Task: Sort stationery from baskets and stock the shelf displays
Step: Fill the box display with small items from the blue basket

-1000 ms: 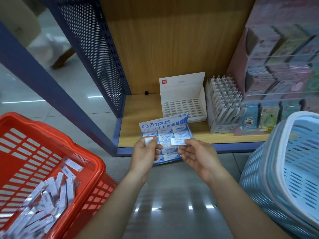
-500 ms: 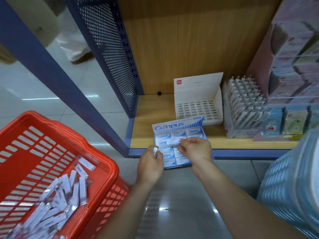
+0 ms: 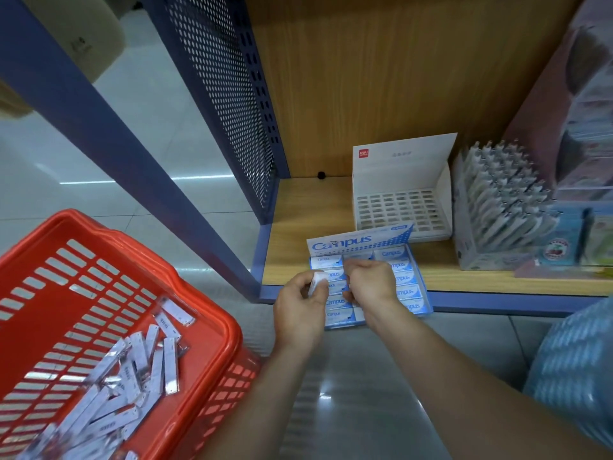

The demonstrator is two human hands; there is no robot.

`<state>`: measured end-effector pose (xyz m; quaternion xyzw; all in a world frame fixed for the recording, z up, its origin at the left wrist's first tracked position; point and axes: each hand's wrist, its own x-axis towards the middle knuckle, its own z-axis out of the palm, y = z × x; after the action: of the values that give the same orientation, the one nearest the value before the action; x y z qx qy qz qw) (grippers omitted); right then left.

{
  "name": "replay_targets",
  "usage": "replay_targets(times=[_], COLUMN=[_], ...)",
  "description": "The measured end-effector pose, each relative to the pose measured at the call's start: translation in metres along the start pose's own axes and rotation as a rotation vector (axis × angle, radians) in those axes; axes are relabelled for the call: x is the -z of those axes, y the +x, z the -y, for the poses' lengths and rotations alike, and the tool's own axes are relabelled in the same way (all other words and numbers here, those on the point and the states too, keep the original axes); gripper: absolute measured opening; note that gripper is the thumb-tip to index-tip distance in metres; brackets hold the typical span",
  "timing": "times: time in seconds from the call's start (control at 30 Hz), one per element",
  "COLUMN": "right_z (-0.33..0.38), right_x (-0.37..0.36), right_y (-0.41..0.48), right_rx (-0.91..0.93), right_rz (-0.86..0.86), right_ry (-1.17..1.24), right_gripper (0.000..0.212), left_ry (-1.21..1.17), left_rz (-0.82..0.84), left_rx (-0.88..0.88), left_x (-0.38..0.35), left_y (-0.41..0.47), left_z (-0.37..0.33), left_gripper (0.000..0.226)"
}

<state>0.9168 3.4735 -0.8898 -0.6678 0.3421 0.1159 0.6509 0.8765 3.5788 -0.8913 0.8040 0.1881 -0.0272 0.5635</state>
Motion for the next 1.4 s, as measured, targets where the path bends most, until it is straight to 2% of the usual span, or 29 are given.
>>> replay_targets(times=[0.07,0.13,0.23,0.33,0.5,0.6,0.77,0.87,0.97,1.13,1.3,1.4], right_z=[0.005,0.012,0.019,0.014,0.012,0.011,0.004,-0.003,-0.007,-0.014,-0.019,-0.024], right_x=[0.006,0.018,0.041,0.051,0.053,0.052,0.047,0.039,0.03,0.012,0.007,0.007], right_y=[-0.006,-0.015,-0.032,-0.037,-0.035,-0.033,-0.025,-0.015,-0.006,0.001,0.0,0.0], right_rx=[-0.017,-0.047,-0.147,-0.147,-0.127,-0.112,-0.014,0.054,0.094,0.152,0.15,0.155], right_rz=[0.064,0.177,0.429,0.52,0.423,0.351,0.2,0.098,0.029,-0.004,0.051,0.082], right_ry=[0.007,0.074,0.131,0.173,0.32,0.325,0.235,0.059,-0.053,-0.176,-0.222,-0.191], right_gripper=[0.019,0.016,0.016,0.017,0.016,0.023,0.014,0.01,0.009,0.007,0.024,0.027], left_ry=[-0.172,-0.446,-0.715,-0.759,-0.741,-0.677,-0.458,-0.177,0.121,0.3,0.422,0.446], left_rz=[-0.017,0.008,0.018,0.026,0.021,-0.008,-0.066,-0.125,-0.091,0.02,0.03,0.022], left_rx=[0.07,0.164,0.246,0.243,0.212,0.21,0.184,0.094,-0.011,-0.086,-0.16,-0.172], left_x=[0.001,0.0,-0.002,-0.004,-0.005,-0.003,-0.004,-0.002,0.001,-0.003,-0.002,-0.004], left_y=[0.002,0.002,-0.002,-0.006,-0.005,-0.005,-0.002,0.004,0.009,0.009,0.015,0.019], left_z=[-0.003,-0.011,-0.024,-0.028,-0.027,-0.026,-0.016,-0.002,0.011,0.016,0.013,0.013], left_gripper=[0.015,0.006,0.019,0.017,0.006,0.005,0.007,0.004,0.015,0.033,0.034,0.032])
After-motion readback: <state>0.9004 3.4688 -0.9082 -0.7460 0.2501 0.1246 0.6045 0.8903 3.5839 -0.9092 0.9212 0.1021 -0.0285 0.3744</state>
